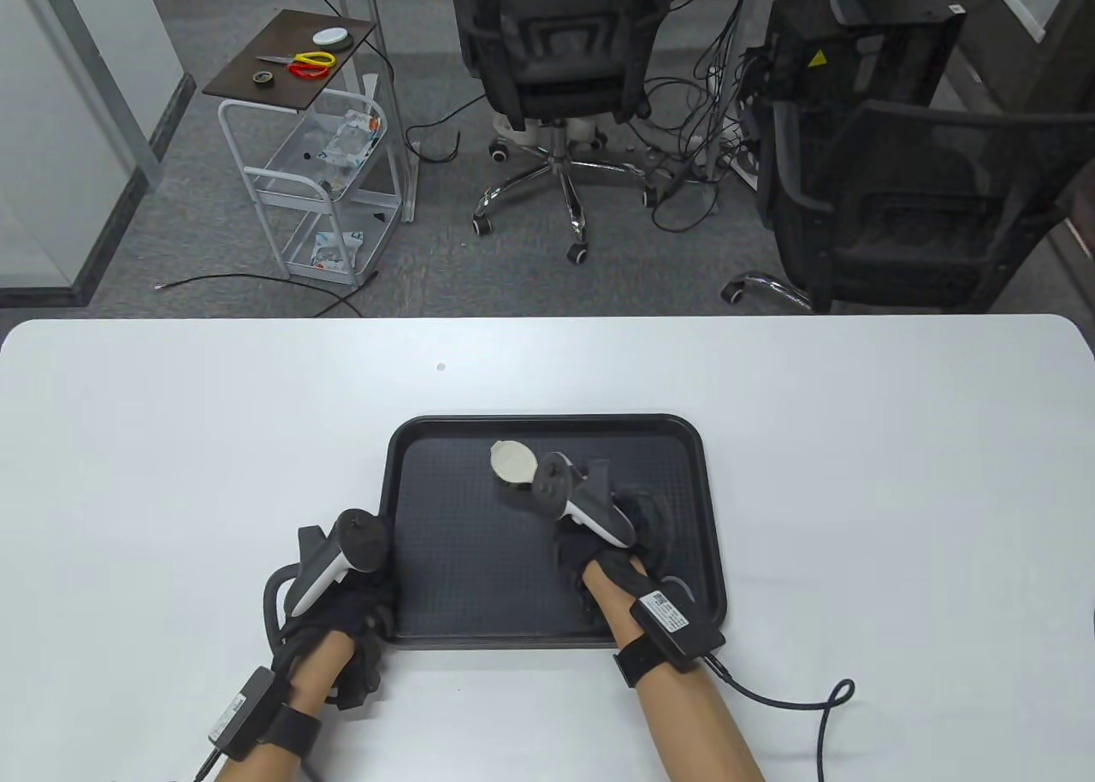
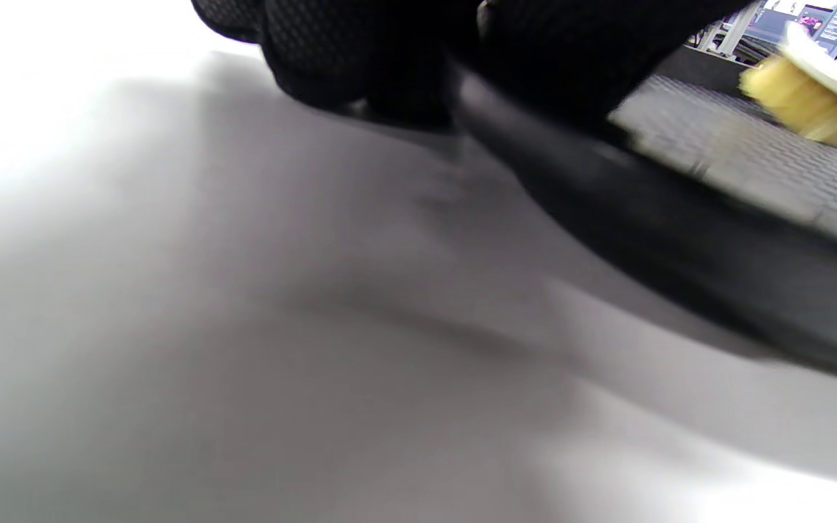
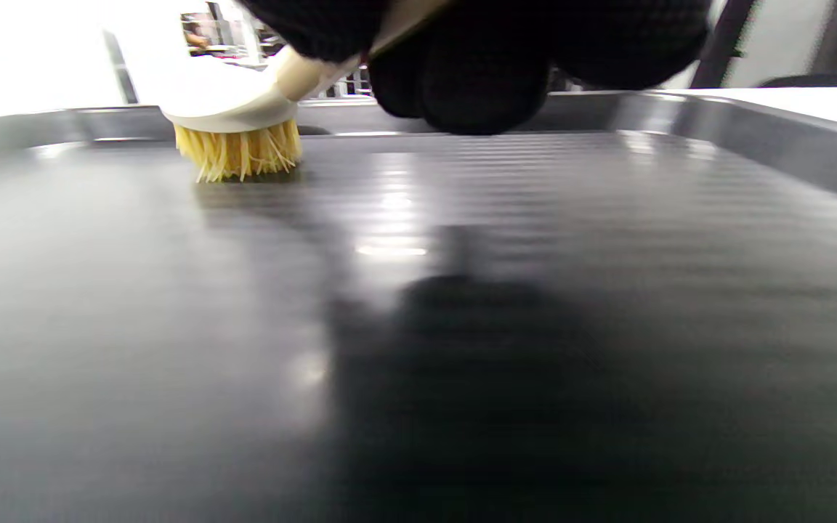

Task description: Scrub the tray with pot brush

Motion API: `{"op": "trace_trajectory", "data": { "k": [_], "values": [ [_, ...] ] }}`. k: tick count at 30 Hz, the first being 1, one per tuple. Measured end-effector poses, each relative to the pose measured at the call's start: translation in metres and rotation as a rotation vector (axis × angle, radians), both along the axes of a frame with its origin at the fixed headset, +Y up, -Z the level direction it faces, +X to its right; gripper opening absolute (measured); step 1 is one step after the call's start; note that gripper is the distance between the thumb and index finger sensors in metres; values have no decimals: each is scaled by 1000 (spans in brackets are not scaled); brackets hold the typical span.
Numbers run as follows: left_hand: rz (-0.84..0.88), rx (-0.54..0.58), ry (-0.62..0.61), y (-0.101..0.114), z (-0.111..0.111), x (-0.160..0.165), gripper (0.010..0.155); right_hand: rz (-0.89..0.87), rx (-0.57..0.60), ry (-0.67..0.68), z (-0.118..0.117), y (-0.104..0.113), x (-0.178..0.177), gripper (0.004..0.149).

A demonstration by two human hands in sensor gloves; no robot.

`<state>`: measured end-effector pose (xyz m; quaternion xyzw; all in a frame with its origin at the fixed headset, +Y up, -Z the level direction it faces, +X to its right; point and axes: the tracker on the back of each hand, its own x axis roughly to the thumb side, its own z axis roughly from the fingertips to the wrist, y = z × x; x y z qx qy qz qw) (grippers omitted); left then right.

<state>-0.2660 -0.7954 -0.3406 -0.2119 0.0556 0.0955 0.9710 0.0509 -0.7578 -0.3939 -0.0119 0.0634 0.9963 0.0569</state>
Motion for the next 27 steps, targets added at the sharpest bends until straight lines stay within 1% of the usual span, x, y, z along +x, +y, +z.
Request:
{"op": "trace_trajectory", "data": {
  "k": [1,3,6,9,11,12,13,16,18,21,24,27],
  "values": [
    [0,0,0,0,0,0,76,-6,-3,-22,1,1,12,54],
    [1,0,0,0,0,0,76,0,-8,-91,4,2,48,54],
    [-1,0,0,0,0,0,76,11,-16,-172,10,4,92,54],
    [-4,0,0,0,0,0,76,20,-23,-235,17,5,124,54],
    [-4,1,0,0,0,0,76,40,-19,-256,21,6,136,54],
    [-4,1,0,0,0,0,76,18,-29,-230,23,6,142,54],
    [-4,2,1,0,0,0,76,-5,-26,-240,24,6,143,54],
    [-9,3,2,0,0,0,76,48,-4,-228,26,8,135,54],
    [-8,3,2,0,-1,0,76,114,25,-187,26,15,119,55],
    [-7,2,2,0,-1,0,76,87,47,-145,26,25,95,55],
    [-5,0,2,0,-1,0,76,24,74,-60,24,34,56,55],
    [-4,-1,1,0,-1,0,75,28,80,34,23,38,9,55]
  ]
}}
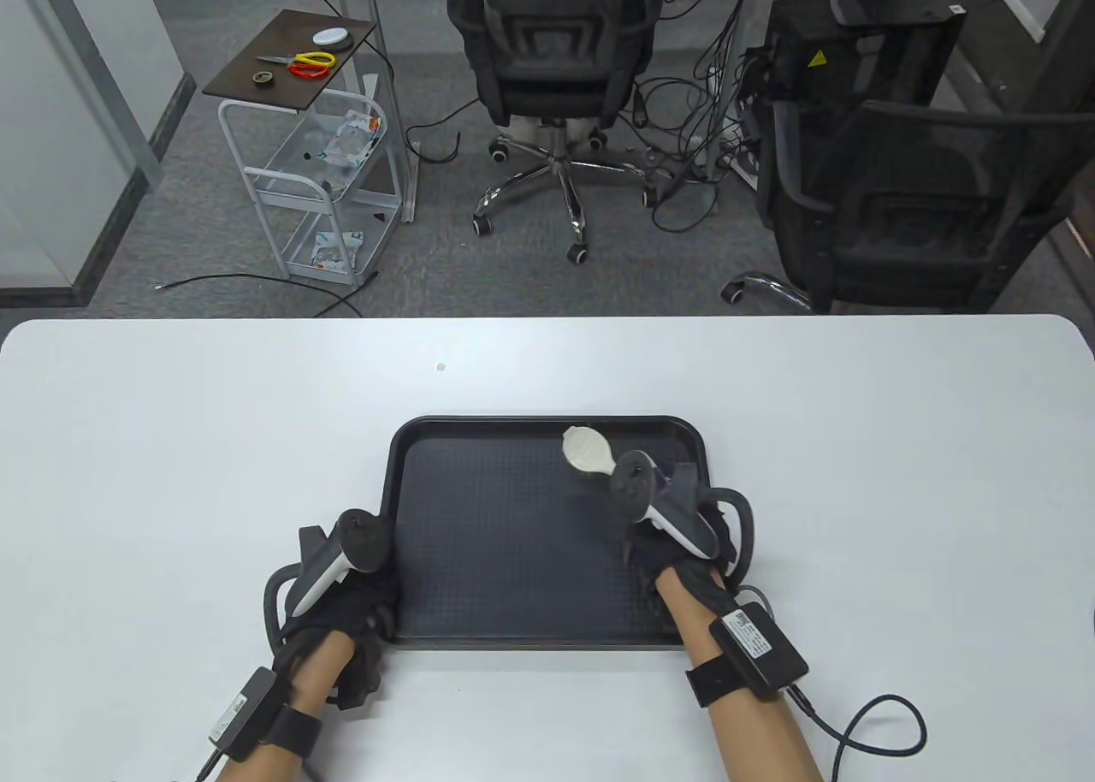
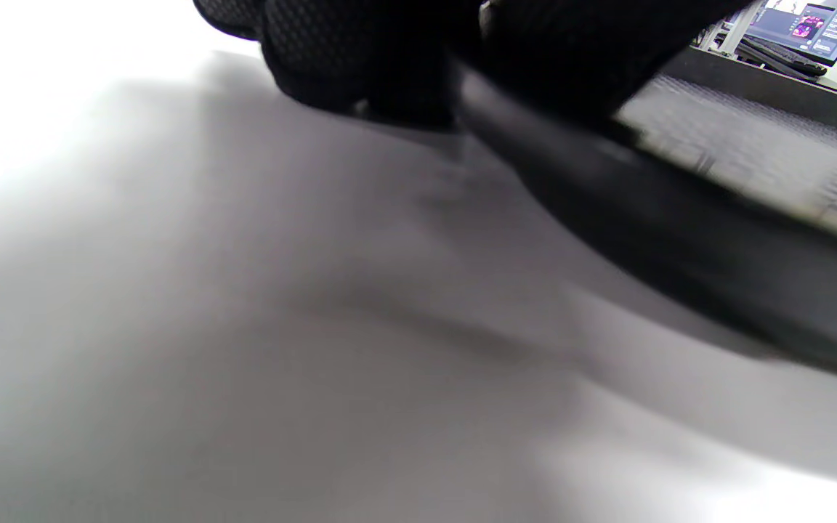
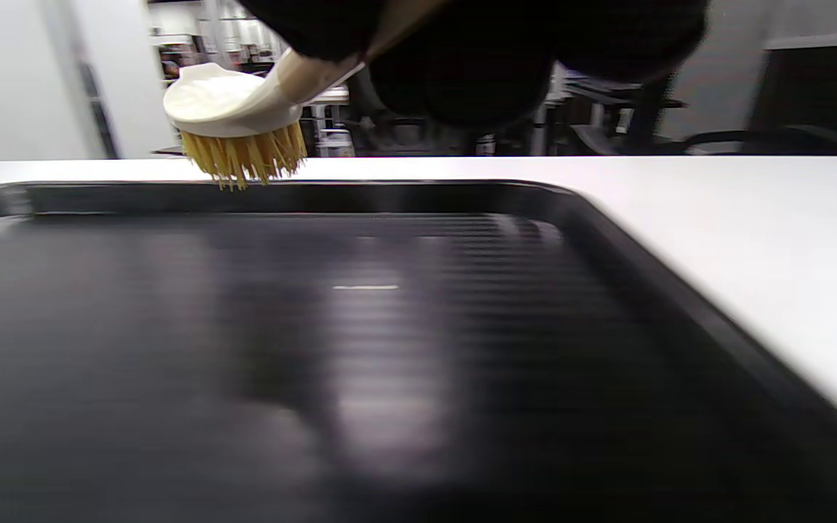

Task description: Scrub the tray with pot brush

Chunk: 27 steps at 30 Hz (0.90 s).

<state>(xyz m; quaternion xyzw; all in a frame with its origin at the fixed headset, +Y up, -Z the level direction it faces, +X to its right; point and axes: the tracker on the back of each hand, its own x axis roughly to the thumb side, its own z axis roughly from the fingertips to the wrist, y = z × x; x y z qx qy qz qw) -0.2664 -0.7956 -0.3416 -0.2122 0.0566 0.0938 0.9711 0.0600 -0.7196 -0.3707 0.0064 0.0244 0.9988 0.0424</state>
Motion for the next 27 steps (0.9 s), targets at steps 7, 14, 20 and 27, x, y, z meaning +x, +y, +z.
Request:
{"op": "trace_trajectory", "data": {
  "k": [7,14,20,27],
  "values": [
    [0,-1,-2,0,0,0,76,-33,-43,132,1,-16,-87,56],
    [1,-4,-3,0,0,0,76,-8,-62,187,4,-36,-123,55],
    [5,-6,-3,-1,0,0,76,-14,-55,159,3,-36,-87,54],
    [-1,-4,-4,-1,0,0,75,-11,-74,-3,3,-33,7,53]
  ]
}}
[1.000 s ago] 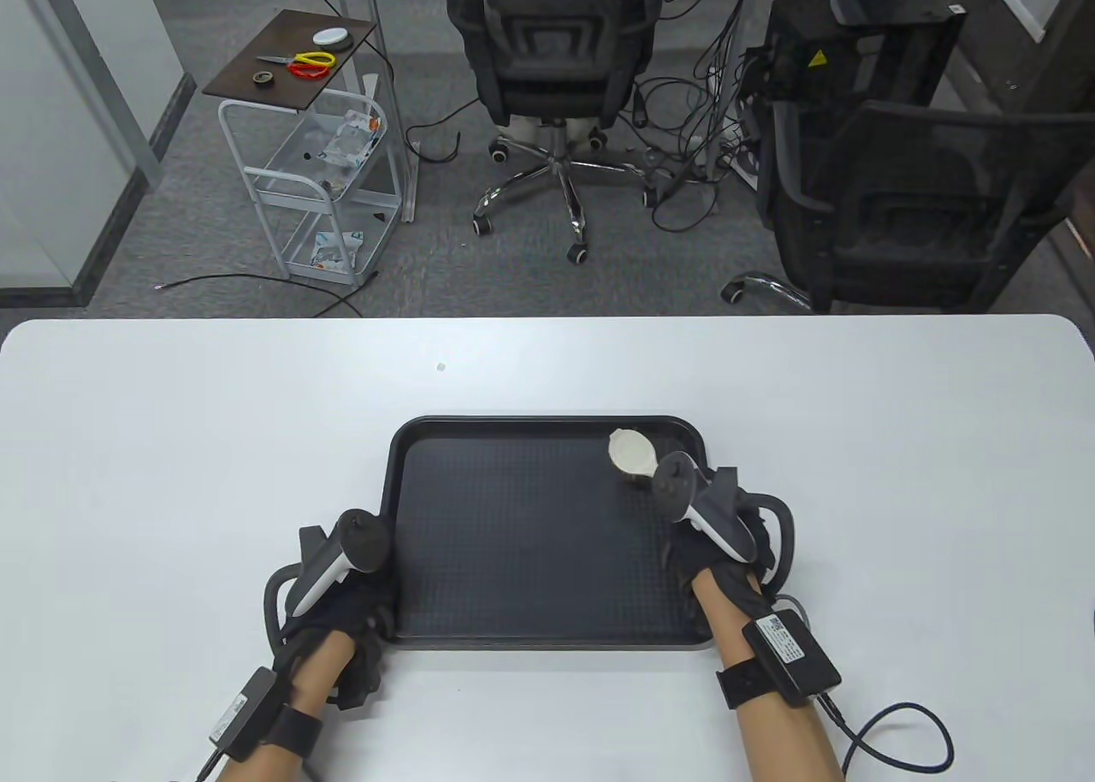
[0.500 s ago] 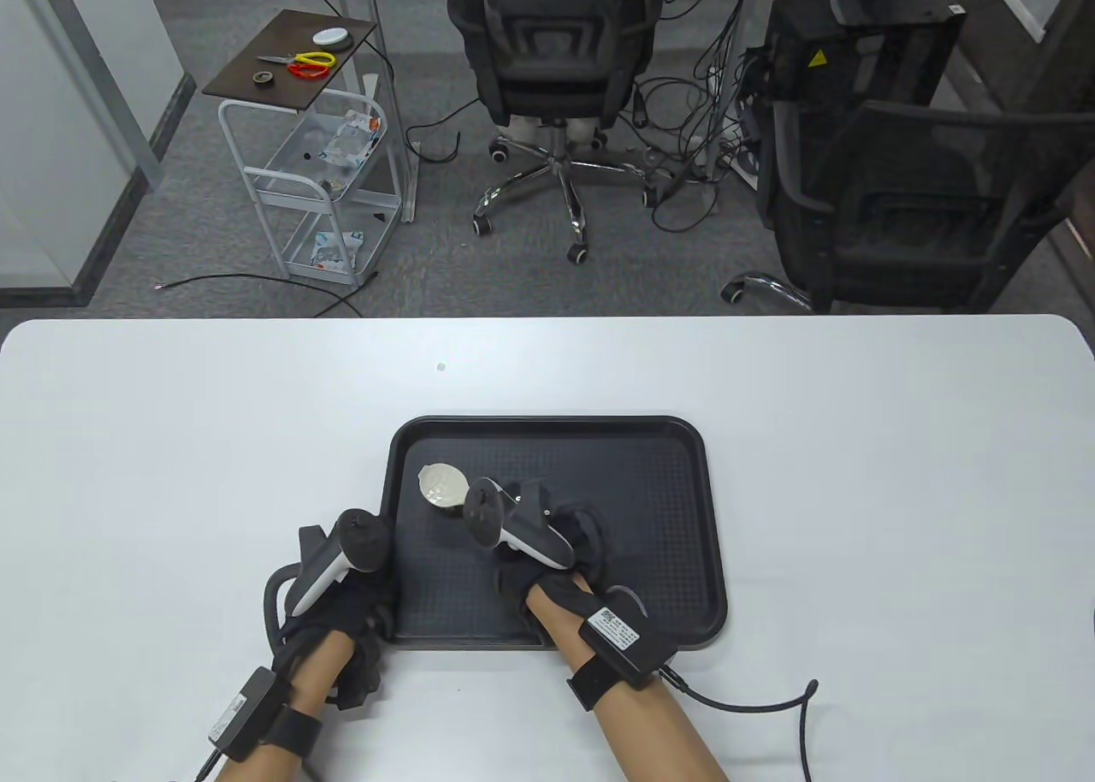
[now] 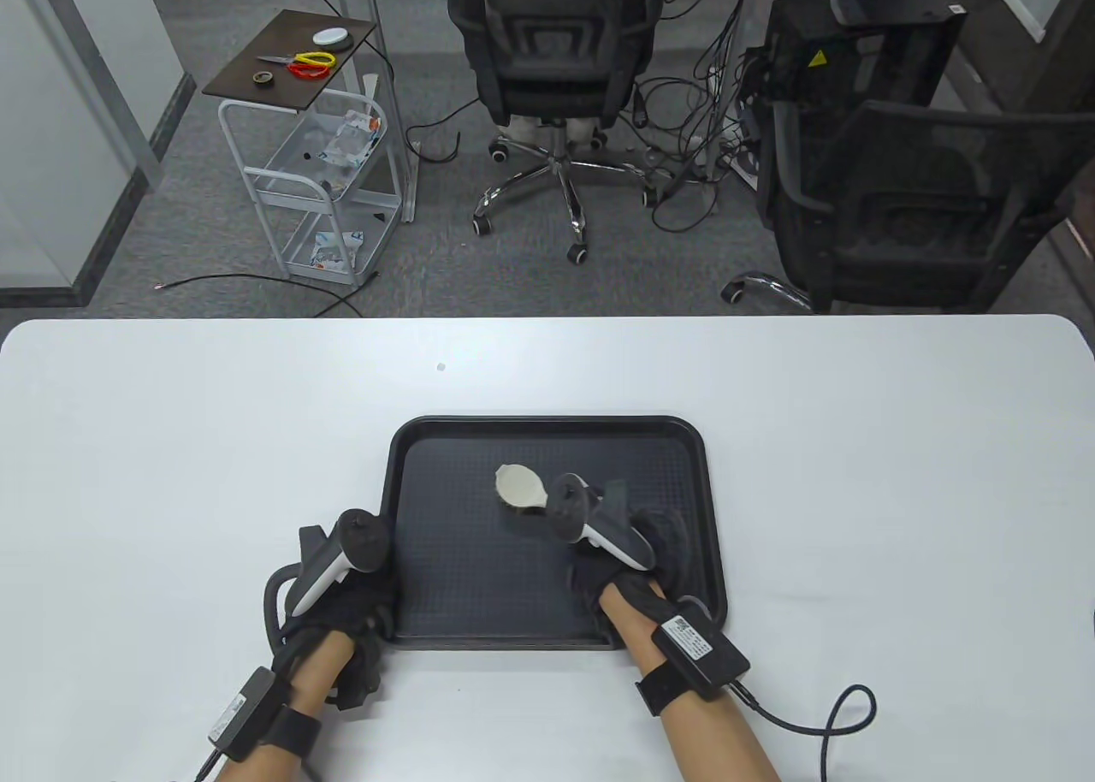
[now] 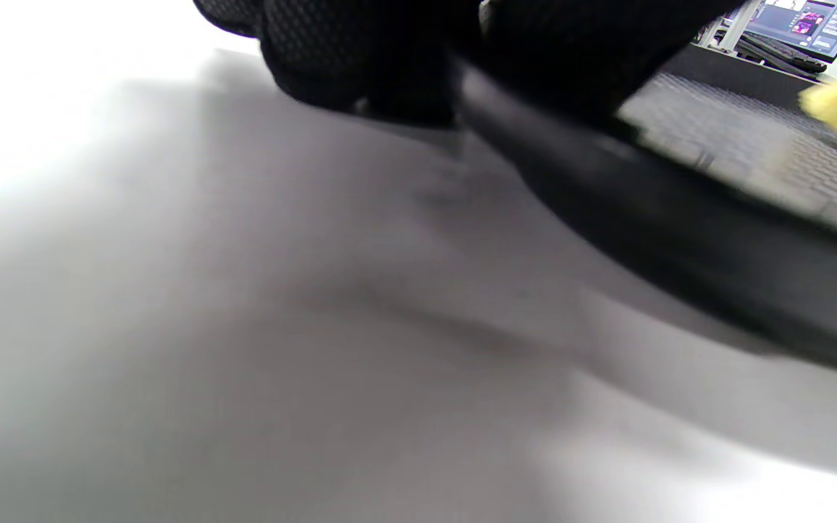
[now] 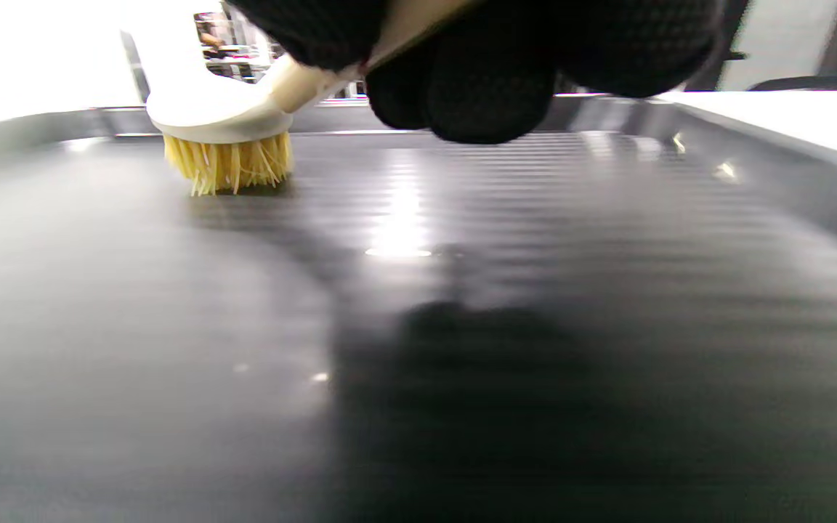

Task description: Scrub the tray with pot brush

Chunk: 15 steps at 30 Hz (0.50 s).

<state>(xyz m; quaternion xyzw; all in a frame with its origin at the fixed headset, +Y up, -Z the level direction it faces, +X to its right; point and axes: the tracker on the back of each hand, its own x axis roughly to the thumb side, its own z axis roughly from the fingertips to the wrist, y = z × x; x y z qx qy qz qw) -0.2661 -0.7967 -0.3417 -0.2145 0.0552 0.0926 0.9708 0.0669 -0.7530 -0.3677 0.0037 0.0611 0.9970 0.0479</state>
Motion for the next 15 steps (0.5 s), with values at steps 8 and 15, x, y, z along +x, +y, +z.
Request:
{"op": "trace_trajectory", "data": {
  "k": [8,15],
  "values": [
    [6,-3,1,0,0,0,76,58,-13,-170,9,6,88,53],
    [6,-4,1,0,0,0,76,163,-25,-232,11,15,102,54]
  ]
}}
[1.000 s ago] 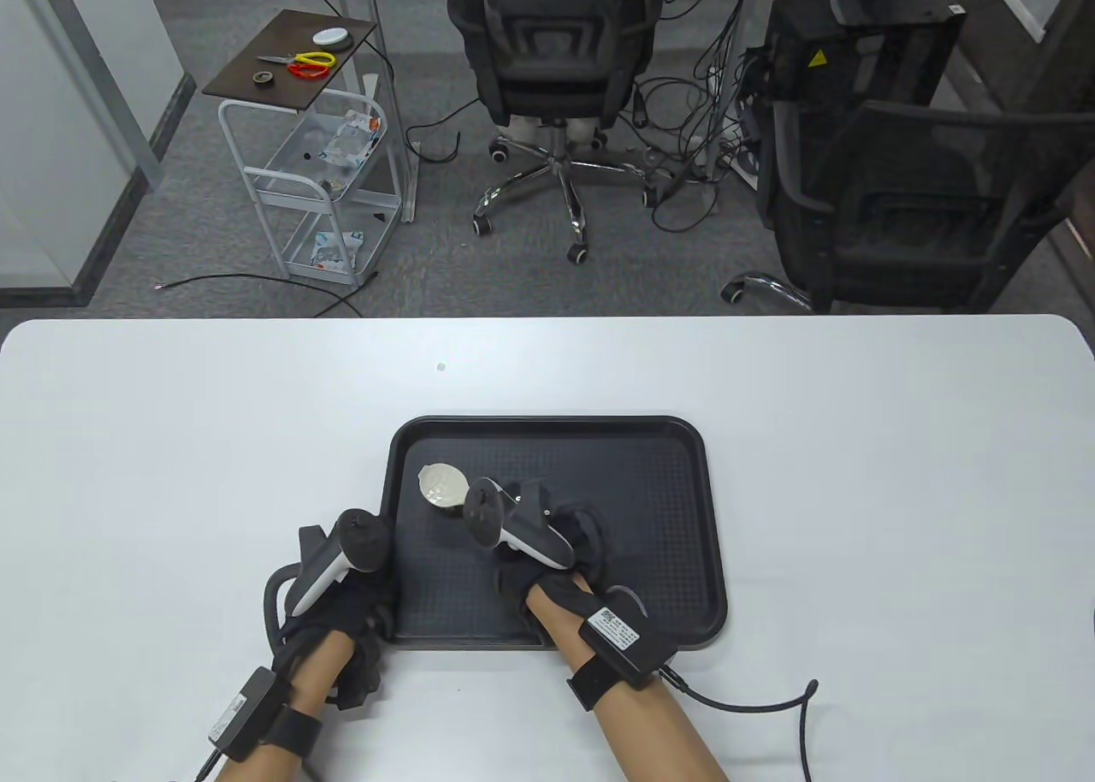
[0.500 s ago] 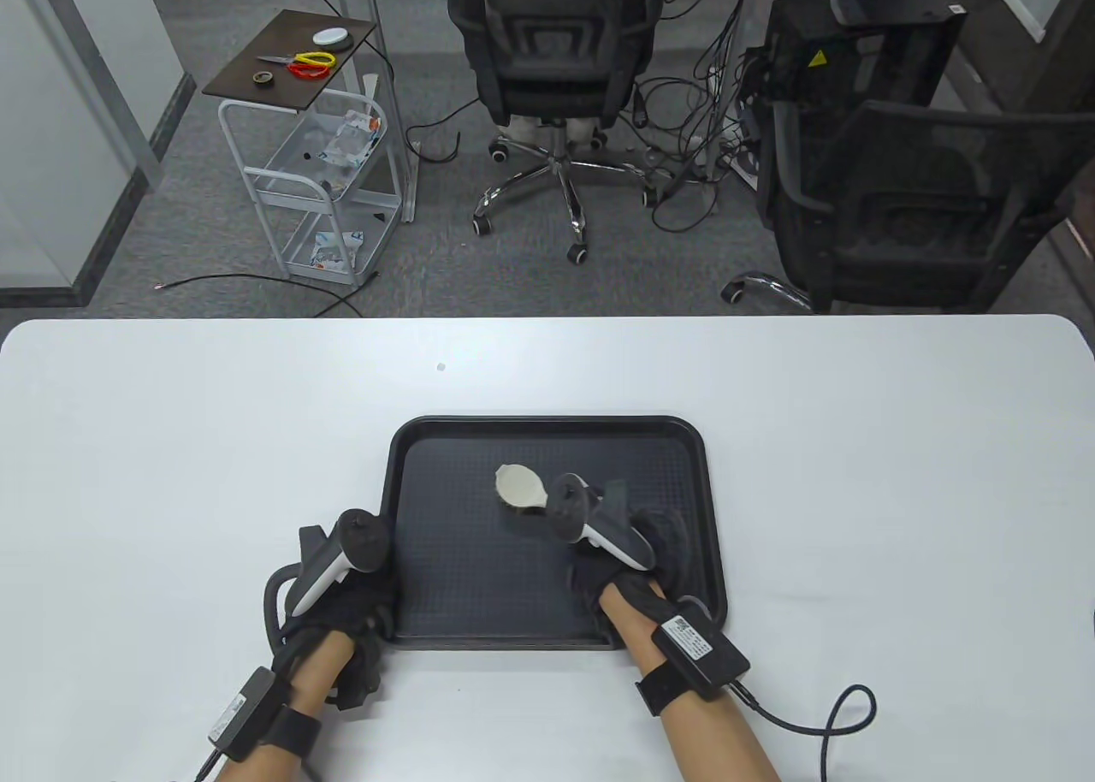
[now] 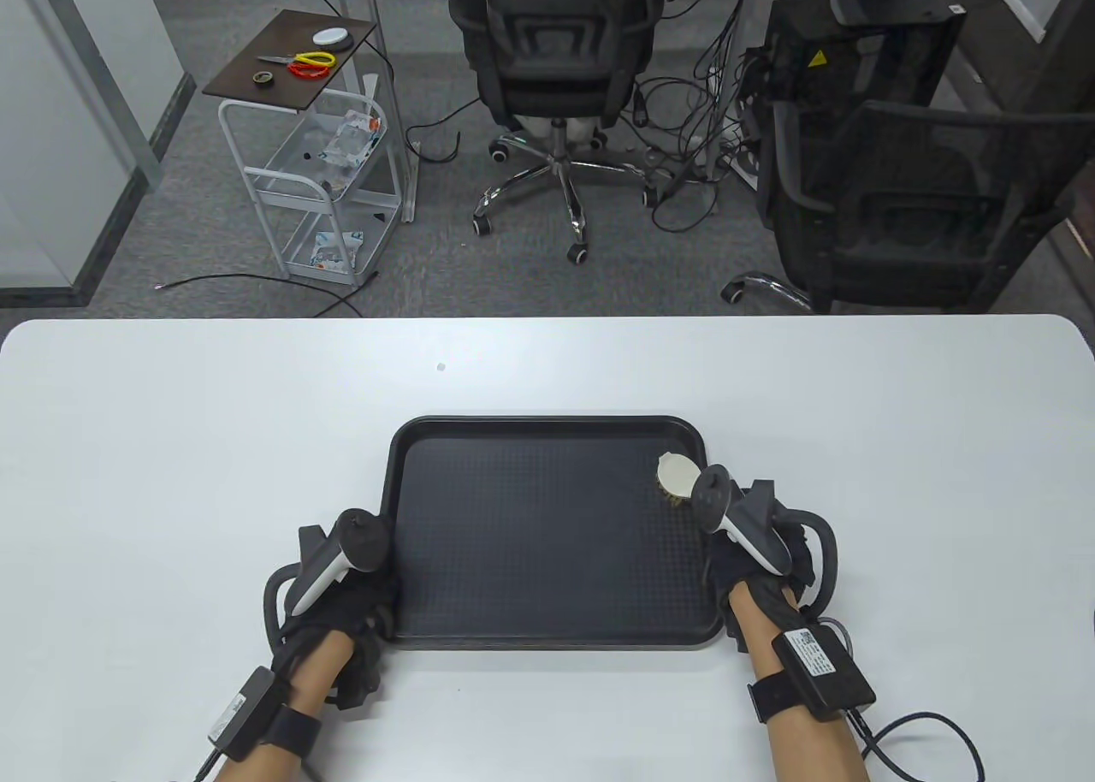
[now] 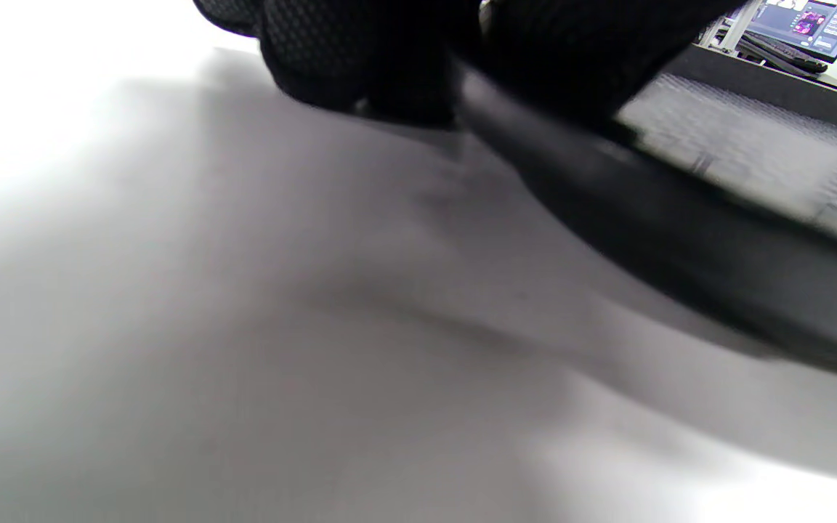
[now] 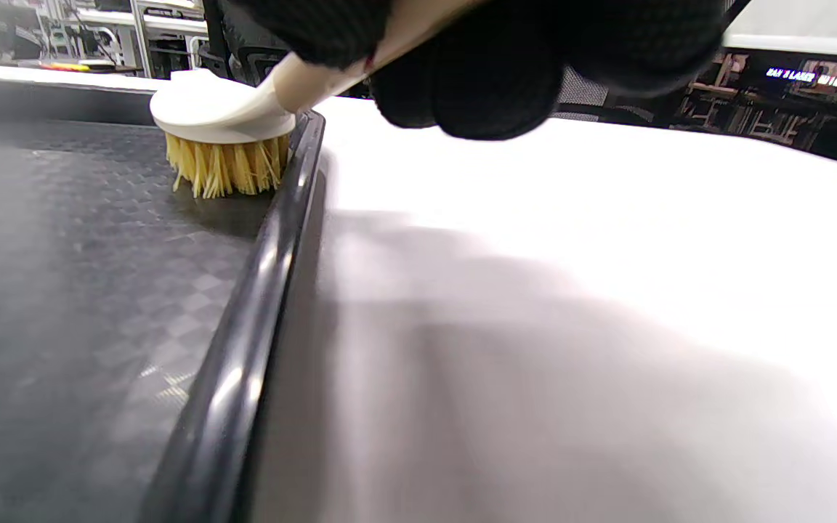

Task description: Scrub the tray with pot brush

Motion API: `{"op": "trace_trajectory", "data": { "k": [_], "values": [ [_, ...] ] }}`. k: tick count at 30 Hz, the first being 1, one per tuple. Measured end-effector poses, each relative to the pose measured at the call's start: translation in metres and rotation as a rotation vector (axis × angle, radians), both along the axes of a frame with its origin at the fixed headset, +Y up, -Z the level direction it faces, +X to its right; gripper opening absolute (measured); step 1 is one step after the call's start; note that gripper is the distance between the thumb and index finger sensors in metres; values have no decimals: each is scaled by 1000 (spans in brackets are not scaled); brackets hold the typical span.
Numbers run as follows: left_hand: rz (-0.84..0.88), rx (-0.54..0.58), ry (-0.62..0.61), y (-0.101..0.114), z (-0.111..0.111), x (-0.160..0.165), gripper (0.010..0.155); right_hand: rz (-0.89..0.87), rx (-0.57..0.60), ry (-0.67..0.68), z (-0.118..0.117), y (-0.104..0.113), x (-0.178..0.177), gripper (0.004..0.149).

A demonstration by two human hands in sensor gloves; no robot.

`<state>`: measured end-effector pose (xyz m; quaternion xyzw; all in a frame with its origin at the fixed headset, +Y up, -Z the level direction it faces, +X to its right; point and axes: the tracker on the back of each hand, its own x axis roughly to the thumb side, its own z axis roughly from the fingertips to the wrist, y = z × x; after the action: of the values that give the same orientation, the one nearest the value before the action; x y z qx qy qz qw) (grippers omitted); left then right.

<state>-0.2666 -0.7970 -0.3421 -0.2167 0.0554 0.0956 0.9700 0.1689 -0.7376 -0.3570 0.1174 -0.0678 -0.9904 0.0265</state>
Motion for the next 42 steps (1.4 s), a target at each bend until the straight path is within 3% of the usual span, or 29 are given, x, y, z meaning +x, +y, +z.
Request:
{"op": "trace_trajectory", "data": {
  "k": [5,11,19,24,29,33,42],
  "values": [
    [0,-1,0,0,0,0,76,-38,39,62,2,19,-31,55],
    [-1,-2,-1,0,0,0,76,-102,80,268,8,30,-106,55],
    [-3,-1,-3,0,0,0,76,-170,18,440,13,9,-197,56],
    [0,-4,-4,0,-1,0,76,-187,-2,477,17,-7,-221,55],
    [-1,-4,-4,0,-1,0,76,-185,-4,477,18,-16,-217,55],
    [0,-4,-4,0,-1,0,76,-221,-19,430,16,-17,-192,54],
    [-5,-2,-2,-1,-1,0,76,-196,-57,237,20,-9,-75,53]
  ]
}}
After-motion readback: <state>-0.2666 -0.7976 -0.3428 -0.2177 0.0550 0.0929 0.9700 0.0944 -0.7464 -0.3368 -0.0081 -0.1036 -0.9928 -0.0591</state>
